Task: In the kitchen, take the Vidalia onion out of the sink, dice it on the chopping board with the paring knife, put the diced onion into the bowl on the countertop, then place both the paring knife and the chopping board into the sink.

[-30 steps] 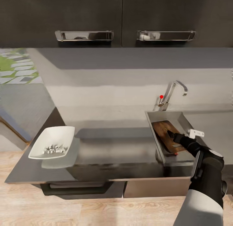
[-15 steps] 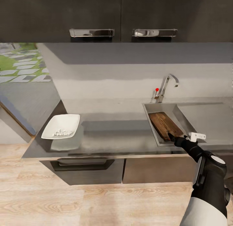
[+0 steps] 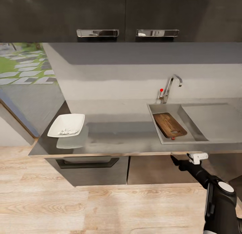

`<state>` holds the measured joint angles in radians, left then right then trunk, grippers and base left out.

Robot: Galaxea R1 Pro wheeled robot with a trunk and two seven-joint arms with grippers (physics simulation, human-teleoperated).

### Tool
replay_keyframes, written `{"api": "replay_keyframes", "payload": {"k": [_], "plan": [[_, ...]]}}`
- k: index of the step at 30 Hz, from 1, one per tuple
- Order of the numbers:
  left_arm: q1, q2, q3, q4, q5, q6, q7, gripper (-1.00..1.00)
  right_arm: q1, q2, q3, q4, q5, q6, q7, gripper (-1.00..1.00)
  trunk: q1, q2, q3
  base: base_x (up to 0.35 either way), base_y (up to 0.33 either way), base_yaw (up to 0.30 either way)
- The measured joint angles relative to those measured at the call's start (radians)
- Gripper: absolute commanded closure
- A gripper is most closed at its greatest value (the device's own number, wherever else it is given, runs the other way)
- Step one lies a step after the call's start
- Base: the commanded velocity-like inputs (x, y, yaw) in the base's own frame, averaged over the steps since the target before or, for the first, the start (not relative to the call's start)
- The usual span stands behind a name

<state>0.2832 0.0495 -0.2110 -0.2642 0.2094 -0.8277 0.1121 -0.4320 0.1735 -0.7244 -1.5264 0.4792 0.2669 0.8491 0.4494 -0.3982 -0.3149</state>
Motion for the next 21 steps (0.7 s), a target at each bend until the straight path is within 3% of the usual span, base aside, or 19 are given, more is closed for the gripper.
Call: {"api": "replay_keyframes", "payload": {"k": [5,7,8,9,12,14,16,17,19,20,21], "plan": [[-0.006,0.010,0.002,-0.145,0.000,0.002,0.006,-1.00,0.036,0.000,-0.011,0.188,0.028,-0.152,0.002,-1.00,0.000,0.000,0.000,0.000,0.000,0.000],[-0.030,0.016,0.004,-0.188,0.001,0.007,0.020,-1.00,0.039,0.000,-0.116,0.322,0.077,-0.252,-0.004,-1.00,0.000,0.000,0.000,0.000,0.000,0.000],[-0.040,0.019,0.004,-0.193,0.002,0.015,0.031,-1.00,0.040,0.000,-0.180,0.377,0.110,-0.293,-0.008,-1.00,0.000,0.000,0.000,0.000,0.000,0.000],[-0.050,0.021,0.005,-0.195,0.002,0.025,0.043,-1.00,0.041,0.000,-0.262,0.449,0.179,-0.358,-0.014,-1.00,0.000,0.000,0.000,0.000,0.000,0.000],[-0.064,0.024,0.005,-0.195,0.000,0.055,0.070,-1.00,0.042,0.000,-0.370,0.596,0.321,-0.515,-0.033,-1.00,0.000,0.000,0.000,0.000,0.000,0.000],[-0.067,0.024,0.005,-0.192,-0.001,0.062,0.075,-1.00,0.042,0.000,-0.458,0.726,0.394,-0.617,-0.088,-1.00,0.000,0.000,0.000,0.000,0.000,0.000],[-0.068,0.024,0.005,-0.184,-0.001,0.065,0.076,-1.00,0.043,0.000,-0.510,0.831,0.454,-0.660,-0.159,-1.00,0.000,0.000,0.000,0.000,0.000,0.000],[-0.068,0.024,0.005,-0.178,-0.001,0.065,0.077,-1.00,0.043,-0.012,-0.524,0.882,0.489,-0.670,-0.194,-1.00,0.000,0.000,0.000,0.000,0.000,0.000],[-0.069,0.024,0.005,-0.168,-0.001,0.066,0.078,-1.00,0.043,-0.055,-0.541,1.010,0.570,-0.684,-0.282,-1.00,0.000,0.000,0.000,0.000,0.000,0.000],[-0.069,0.024,0.005,-0.166,-0.001,0.066,0.078,-1.00,0.042,-0.064,-0.543,1.038,0.582,-0.685,-0.303,-1.00,0.000,0.000,0.000,0.000,0.000,0.000],[-0.070,0.027,0.005,-0.158,-0.001,0.066,0.078,-1.00,0.042,-0.098,-0.546,1.137,0.612,-0.690,-0.394,-1.00,0.000,0.000,0.000,0.000,0.000,0.000]]}}
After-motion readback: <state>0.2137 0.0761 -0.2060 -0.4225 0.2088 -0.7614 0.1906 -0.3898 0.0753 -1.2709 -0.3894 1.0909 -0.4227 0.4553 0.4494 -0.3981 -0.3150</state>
